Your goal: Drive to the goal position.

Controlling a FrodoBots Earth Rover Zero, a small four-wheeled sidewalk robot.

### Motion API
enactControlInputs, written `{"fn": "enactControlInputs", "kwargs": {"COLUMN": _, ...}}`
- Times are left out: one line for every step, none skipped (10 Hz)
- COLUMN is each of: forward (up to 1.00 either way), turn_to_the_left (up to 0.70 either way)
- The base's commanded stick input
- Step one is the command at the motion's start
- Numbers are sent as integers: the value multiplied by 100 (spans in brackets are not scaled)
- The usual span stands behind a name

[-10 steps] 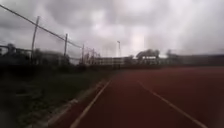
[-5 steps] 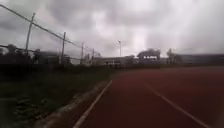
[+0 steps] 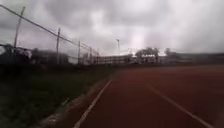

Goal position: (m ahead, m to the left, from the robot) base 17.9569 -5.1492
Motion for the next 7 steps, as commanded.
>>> {"fn": "enactControlInputs", "kwargs": {"forward": 70, "turn_to_the_left": -26}}
{"fn": "enactControlInputs", "kwargs": {"forward": 70, "turn_to_the_left": -26}}
{"fn": "enactControlInputs", "kwargs": {"forward": 70, "turn_to_the_left": -26}}
{"fn": "enactControlInputs", "kwargs": {"forward": 70, "turn_to_the_left": -21}}
{"fn": "enactControlInputs", "kwargs": {"forward": 70, "turn_to_the_left": -10}}
{"fn": "enactControlInputs", "kwargs": {"forward": 70, "turn_to_the_left": 0}}
{"fn": "enactControlInputs", "kwargs": {"forward": 70, "turn_to_the_left": 0}}
